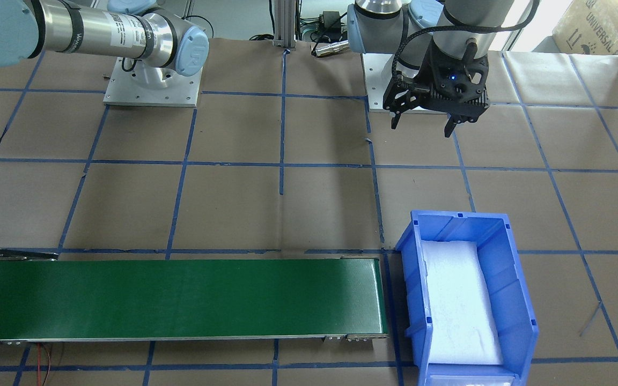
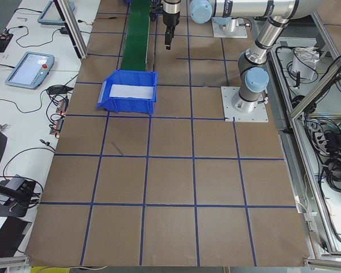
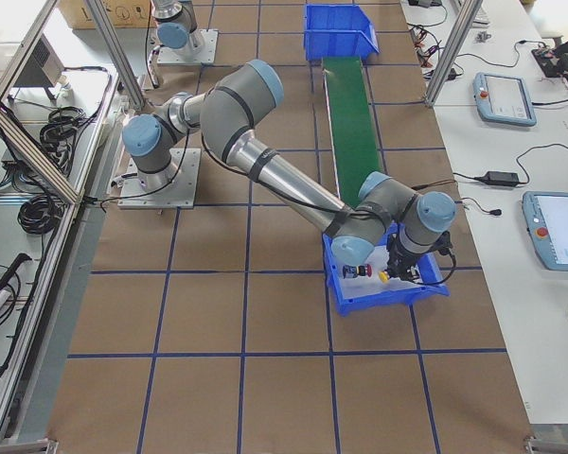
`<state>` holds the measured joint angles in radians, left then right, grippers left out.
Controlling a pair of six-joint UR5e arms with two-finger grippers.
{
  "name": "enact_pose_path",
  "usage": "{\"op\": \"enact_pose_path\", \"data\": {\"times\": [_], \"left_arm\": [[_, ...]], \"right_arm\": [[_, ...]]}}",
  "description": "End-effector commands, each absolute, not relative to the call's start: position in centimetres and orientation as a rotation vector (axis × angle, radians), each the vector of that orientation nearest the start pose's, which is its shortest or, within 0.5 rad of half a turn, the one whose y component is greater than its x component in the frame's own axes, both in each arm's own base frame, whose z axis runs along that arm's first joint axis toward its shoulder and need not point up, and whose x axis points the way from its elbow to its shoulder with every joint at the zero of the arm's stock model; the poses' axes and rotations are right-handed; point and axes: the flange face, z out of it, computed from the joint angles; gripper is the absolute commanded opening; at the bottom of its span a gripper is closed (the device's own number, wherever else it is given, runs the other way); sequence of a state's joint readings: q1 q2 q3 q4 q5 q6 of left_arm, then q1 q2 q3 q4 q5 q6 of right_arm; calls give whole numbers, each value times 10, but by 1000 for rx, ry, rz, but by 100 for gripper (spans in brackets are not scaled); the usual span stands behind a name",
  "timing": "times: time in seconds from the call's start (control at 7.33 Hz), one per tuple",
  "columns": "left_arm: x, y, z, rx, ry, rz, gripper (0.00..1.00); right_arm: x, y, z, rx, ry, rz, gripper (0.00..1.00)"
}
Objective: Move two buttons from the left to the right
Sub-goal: 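Lower the button into the far bin and open the right gripper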
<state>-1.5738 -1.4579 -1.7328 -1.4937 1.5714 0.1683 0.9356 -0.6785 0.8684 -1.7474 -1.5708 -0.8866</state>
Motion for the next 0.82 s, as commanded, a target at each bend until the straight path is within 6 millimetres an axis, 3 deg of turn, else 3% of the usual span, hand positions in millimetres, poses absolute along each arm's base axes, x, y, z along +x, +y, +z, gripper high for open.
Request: {"op": "enact_pose_path", "data": {"times": [0.0, 0.14, 0.27, 0.41, 0.68], "left_arm": [[-122, -451, 474, 220, 3139, -61, 100], [-109, -454, 475, 179, 3143, -65, 100], [-107, -455, 474, 174, 3144, -62, 100], [-107, -455, 470, 179, 3144, -45, 100], [-111, -453, 466, 193, 3144, -35, 100]], "right_arm": [[-372, -734, 256, -384, 3093, 33, 8], [-371, -734, 257, -383, 3087, 20, 13], [-369, -736, 256, -387, 3085, 22, 28], [-365, -738, 255, -390, 3074, 6, 52], [-364, -739, 255, -393, 3061, -16, 78]]}}
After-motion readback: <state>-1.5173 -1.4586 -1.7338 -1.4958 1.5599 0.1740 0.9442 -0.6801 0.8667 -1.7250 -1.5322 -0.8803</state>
